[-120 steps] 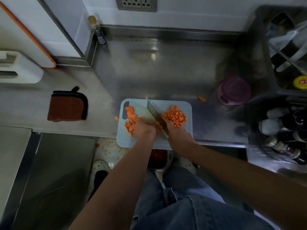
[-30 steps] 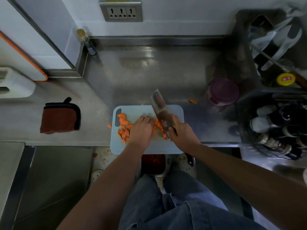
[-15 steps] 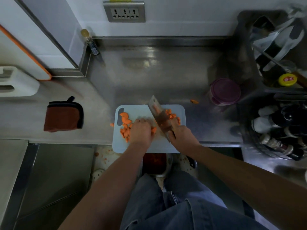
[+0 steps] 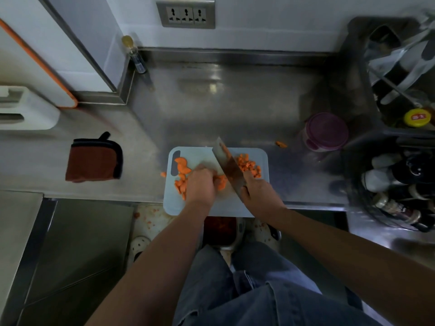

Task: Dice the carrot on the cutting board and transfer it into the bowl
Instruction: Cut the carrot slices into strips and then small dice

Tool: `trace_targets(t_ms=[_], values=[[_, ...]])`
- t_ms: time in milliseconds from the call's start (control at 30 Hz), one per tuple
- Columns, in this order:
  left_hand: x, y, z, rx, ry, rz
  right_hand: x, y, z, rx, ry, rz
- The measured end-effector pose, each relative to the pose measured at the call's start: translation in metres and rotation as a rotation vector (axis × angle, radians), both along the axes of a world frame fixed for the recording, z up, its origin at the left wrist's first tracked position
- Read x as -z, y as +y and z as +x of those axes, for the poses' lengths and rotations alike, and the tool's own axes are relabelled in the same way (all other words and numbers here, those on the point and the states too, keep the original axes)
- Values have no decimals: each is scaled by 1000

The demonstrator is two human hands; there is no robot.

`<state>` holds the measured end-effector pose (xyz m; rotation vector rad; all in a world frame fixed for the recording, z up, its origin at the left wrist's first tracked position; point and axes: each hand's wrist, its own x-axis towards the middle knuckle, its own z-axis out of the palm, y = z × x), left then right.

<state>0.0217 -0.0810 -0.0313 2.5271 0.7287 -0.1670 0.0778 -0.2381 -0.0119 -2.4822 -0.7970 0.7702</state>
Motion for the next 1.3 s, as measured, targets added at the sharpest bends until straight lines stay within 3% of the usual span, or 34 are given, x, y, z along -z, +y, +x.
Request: trace_targets(t_ms=[367,800,1300], values=[[2,-1,-8,148,-1,130,-6,3,-6,-5,24,-13],[11,-6,-7,70,-24,11,-4,20,-15,-12,85,-138],[2,-1,-6,99,15,91,-5,24,-9,-40,33,-126]])
